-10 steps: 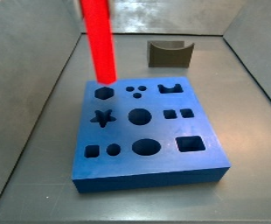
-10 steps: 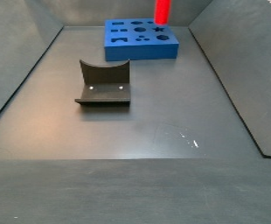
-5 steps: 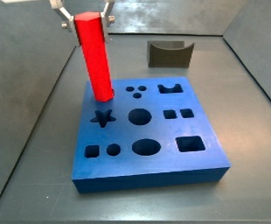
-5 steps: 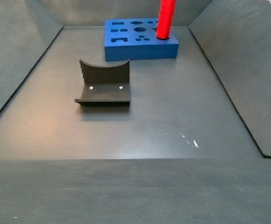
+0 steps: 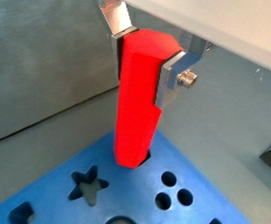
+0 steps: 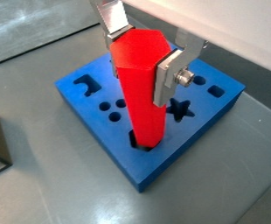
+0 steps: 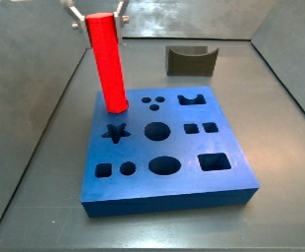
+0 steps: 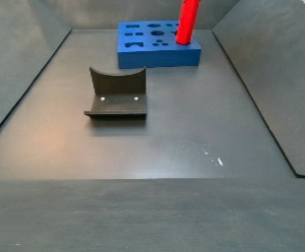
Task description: Insert the hexagon object.
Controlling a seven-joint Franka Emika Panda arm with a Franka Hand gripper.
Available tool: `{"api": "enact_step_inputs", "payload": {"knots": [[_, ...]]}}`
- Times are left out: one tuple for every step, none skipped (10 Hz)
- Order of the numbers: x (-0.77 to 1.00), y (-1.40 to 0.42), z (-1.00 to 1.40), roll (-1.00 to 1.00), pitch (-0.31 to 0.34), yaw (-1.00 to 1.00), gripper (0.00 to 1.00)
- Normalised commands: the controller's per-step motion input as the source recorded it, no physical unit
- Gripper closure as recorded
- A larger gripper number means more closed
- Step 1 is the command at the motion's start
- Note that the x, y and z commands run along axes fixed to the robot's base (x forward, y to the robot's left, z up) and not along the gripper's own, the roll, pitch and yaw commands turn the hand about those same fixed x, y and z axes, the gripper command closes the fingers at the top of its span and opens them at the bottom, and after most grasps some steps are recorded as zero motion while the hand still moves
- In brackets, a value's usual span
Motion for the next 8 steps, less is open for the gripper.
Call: {"api": "enact_step_inputs", "payload": {"knots": [[0.0, 0.07, -0.21, 0.19, 0.081, 0.0, 1.0], [0.0, 0.0, 0.0, 0.15, 0.086, 0.0, 1.0], [0.07, -0.04, 0.0, 0.26, 0.153, 0.0, 1.0], [0.35, -0.17, 0.07, 0.41, 0.334, 0.02, 1.0], [0.23, -0.23, 0.14, 0.5, 0.34, 0.04, 1.0], [0.0, -0.29, 0.05, 0.5, 0.24, 0.1, 1.0], [0.04, -0.21, 0.0, 0.5, 0.257, 0.05, 1.0], [0.08, -0.2, 0.0, 0.5, 0.243, 0.03, 1.0]]}}
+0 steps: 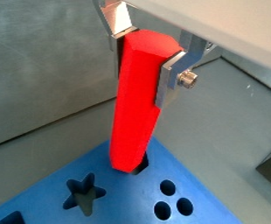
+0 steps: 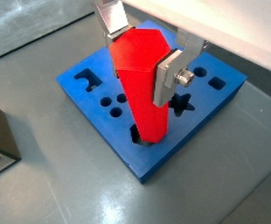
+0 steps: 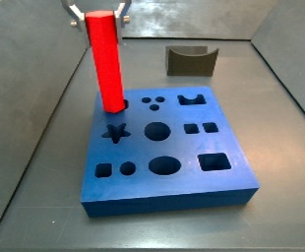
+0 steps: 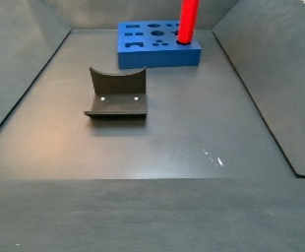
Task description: Insert the hexagon object.
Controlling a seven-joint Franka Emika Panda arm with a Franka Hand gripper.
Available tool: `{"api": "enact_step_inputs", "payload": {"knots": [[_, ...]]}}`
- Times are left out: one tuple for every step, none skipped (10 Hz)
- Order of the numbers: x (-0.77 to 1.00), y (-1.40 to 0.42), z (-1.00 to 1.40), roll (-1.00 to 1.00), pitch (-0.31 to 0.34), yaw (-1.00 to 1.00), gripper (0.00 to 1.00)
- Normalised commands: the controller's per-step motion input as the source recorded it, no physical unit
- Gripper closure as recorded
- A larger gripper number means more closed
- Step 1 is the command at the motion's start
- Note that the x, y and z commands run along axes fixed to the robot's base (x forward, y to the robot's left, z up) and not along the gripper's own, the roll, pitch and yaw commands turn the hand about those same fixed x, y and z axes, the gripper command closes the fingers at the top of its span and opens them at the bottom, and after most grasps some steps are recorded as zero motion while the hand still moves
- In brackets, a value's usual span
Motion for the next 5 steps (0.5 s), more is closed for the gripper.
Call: {"api": "enact_step_inputs", "payload": {"knots": [[0.13, 0.0, -0.2, 0.25, 0.171, 0.0, 1.0], [0.0, 0.0, -0.23, 0.27, 0.113, 0.0, 1.0], [0.0, 0.03, -0.21, 0.21, 0.063, 0.0, 1.0], [0.06, 0.05, -0.21, 0.14, 0.041, 0.0, 1.0], [0.21, 0.01, -0.19, 0.17, 0.1, 0.0, 1.0]]}}
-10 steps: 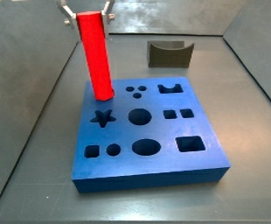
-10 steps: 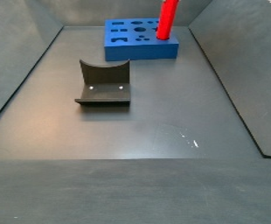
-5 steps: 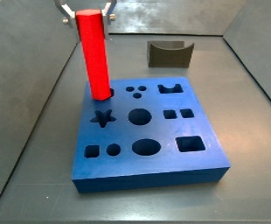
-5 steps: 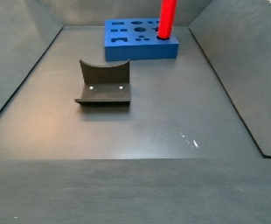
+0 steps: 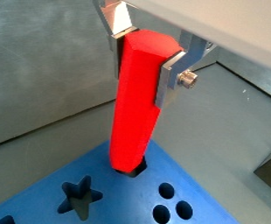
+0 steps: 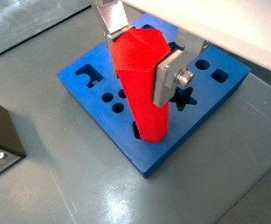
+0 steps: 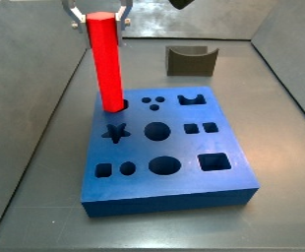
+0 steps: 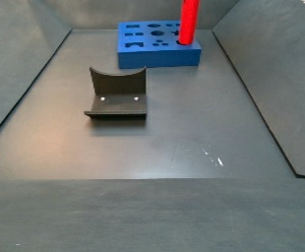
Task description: Insert the hexagon object.
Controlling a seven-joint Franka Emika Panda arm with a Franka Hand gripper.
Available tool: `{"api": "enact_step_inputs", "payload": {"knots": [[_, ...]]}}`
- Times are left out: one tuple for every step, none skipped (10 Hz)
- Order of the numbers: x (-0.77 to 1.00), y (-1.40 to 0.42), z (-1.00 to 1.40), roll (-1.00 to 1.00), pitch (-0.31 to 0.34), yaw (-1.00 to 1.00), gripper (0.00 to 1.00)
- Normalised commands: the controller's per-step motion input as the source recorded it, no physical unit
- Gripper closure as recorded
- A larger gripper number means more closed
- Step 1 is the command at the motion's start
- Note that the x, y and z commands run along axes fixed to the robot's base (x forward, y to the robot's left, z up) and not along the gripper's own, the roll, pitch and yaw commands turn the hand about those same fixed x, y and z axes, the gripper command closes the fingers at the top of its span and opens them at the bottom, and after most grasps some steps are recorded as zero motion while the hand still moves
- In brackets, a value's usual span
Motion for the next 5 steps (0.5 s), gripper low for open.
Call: {"api": "enact_step_inputs", "payload": {"knots": [[0.25, 0.0, -0.22, 0.17, 0.099, 0.0, 1.0], [0.31, 0.0, -0.27, 0.17, 0.096, 0.0, 1.0], [0.28, 0.0, -0.3, 0.19, 0.09, 0.0, 1.0], [0.13, 0.0, -0.42, 0.2, 0.006, 0.03, 1.0], [0.0, -0.04, -0.59, 0.24, -0.043, 0.05, 1.0]]}}
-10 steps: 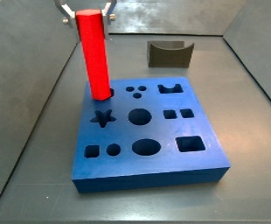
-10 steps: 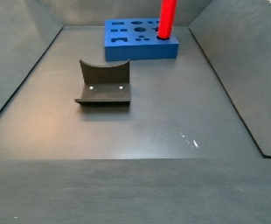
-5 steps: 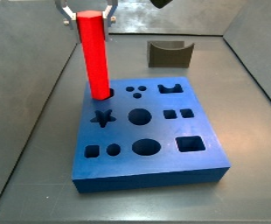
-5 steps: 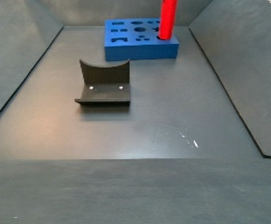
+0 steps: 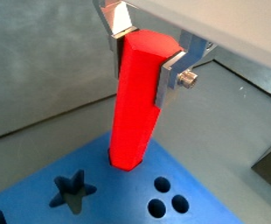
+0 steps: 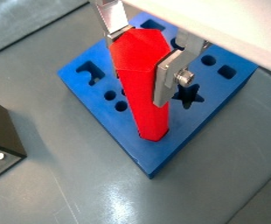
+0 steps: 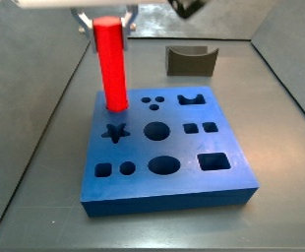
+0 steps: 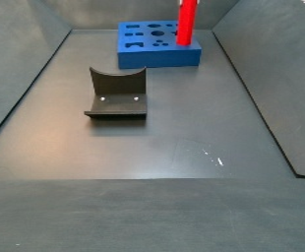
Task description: Insert the hexagon object.
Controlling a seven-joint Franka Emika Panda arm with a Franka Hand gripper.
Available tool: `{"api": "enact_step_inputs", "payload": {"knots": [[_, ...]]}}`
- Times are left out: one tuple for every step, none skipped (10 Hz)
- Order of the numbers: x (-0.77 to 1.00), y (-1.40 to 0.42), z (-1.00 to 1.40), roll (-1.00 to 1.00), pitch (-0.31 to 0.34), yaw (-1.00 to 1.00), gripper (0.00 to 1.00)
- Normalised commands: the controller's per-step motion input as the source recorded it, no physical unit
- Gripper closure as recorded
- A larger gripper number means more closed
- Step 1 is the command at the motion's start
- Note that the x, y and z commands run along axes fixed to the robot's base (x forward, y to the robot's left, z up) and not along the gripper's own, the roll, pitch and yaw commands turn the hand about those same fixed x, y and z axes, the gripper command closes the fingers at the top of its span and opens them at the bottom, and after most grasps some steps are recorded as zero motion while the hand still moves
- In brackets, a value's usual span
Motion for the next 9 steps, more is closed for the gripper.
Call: {"api": "enact_step_inputs", "payload": {"knots": [[0.0, -0.12, -0.75, 0.26, -0.127, 0.03, 1.0], [0.0, -0.2, -0.82, 0.24, -0.111, 0.0, 1.0], [0.0, -0.26, -0.85, 0.23, -0.106, 0.0, 1.0], [0.0, -0.29, -0.85, 0.23, -0.107, 0.0, 1.0], [0.01, -0.36, -0.94, 0.08, -0.167, 0.0, 1.0], [0.0, -0.09, -0.56, -0.16, -0.269, -0.01, 1.0], [0.0, 0.0, -0.3, -0.39, -0.211, -0.04, 1.0], [0.0, 0.0, -0.32, -0.38, -0.203, -0.07, 1.0], [-0.01, 0.0, -0.34, -0.32, -0.251, 0.0, 1.0]]}}
